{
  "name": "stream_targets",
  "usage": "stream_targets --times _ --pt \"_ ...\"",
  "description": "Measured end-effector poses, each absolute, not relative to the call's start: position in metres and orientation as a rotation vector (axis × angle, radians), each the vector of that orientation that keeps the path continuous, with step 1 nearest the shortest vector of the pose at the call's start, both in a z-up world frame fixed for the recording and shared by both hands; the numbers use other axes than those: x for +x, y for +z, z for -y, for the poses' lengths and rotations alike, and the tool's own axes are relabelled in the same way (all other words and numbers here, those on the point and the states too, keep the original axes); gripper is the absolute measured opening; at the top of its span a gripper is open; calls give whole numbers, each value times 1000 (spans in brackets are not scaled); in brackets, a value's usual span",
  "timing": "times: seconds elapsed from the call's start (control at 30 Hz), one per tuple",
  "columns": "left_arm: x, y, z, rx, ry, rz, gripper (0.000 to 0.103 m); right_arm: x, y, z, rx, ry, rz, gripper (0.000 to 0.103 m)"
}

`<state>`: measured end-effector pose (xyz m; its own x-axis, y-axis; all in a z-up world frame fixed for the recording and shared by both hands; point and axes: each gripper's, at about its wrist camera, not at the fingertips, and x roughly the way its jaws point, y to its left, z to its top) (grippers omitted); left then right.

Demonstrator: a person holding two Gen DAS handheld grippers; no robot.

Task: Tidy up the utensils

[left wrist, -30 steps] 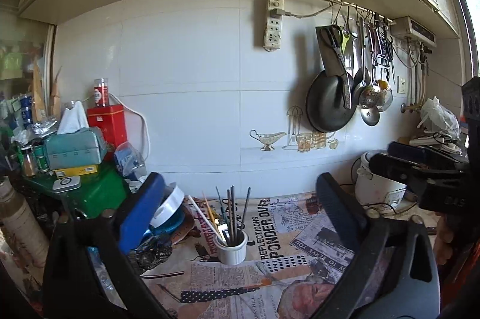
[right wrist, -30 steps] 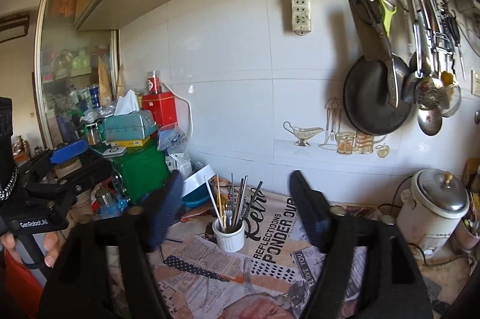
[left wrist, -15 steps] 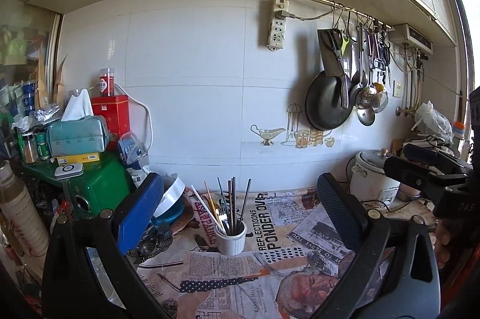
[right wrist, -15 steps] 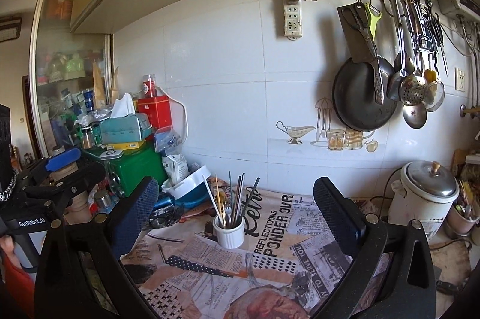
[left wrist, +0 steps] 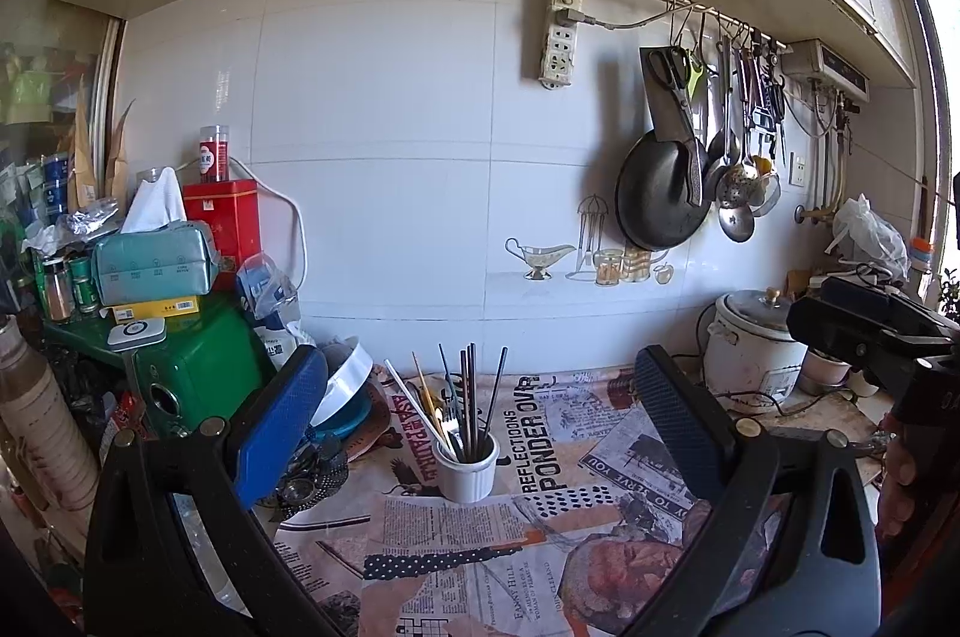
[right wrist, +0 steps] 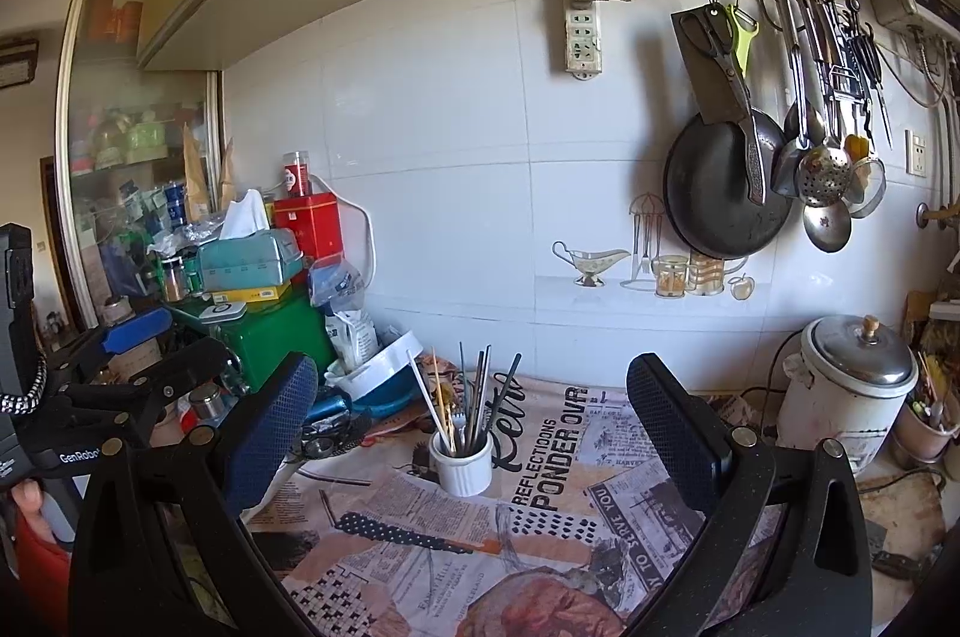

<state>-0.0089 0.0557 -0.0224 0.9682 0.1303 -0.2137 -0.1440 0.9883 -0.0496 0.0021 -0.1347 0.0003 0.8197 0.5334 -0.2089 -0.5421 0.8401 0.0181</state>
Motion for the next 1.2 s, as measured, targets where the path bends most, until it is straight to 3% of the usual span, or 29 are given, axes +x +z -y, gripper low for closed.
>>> stream_targets --times 1.2 --pt "0 -17 -56 -77 99 -200 102 1 2 133 -31 575 -214 103"
